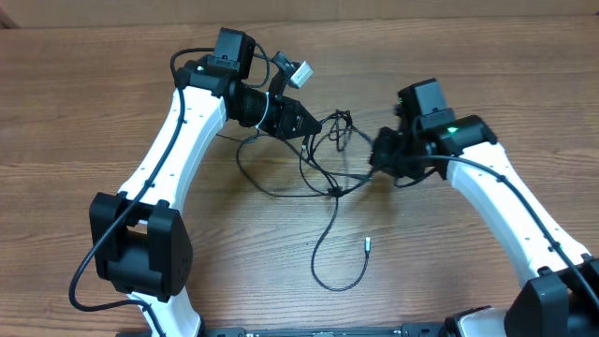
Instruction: Untangle cables
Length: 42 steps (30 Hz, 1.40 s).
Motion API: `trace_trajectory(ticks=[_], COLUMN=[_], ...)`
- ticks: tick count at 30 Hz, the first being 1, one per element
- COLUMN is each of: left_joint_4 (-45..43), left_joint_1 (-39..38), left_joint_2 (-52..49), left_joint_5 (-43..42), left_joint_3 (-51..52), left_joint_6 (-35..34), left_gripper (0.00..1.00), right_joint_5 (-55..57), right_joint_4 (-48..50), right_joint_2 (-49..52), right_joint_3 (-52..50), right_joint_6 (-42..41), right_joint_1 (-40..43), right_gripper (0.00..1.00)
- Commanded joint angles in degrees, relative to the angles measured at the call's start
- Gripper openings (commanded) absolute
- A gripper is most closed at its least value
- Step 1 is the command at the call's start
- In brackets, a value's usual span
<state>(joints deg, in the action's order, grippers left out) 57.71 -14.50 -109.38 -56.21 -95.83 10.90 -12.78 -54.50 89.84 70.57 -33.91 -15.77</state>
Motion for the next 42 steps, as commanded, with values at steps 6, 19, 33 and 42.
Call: trace_trajectory(ticks=[6, 19, 33, 42], left_joint_4=[3.74, 5.29, 5.03, 5.07], left_joint_1=[6.91, 7.65, 2.27, 0.7], left_joint_2=[5.81, 6.43, 6.25, 5.22], left_joint_5=[-1.68, -1.66, 13.38, 19.06], left_joint_3=[-0.11, -0.07, 0.0, 0.13], left_joint_6=[4.13, 4.35, 2.14, 2.03], left_gripper=[0.04, 0.13, 0.25, 0.25], right_joint_5=[8.26, -34.97, -50.53, -52.85], right_joint_4=[-4.81, 6.82, 10.32, 10.75], right_joint_2=[-0.57, -0.57, -0.57, -0.57], right_joint_3=[1.11, 1.11, 1.11, 1.14], right_joint_6=[-3.76, 24.3, 32.48, 32.48], right_joint_1=[8.48, 8.33, 4.44, 3.72], right_gripper=[0.04, 0.04, 0.04, 0.04])
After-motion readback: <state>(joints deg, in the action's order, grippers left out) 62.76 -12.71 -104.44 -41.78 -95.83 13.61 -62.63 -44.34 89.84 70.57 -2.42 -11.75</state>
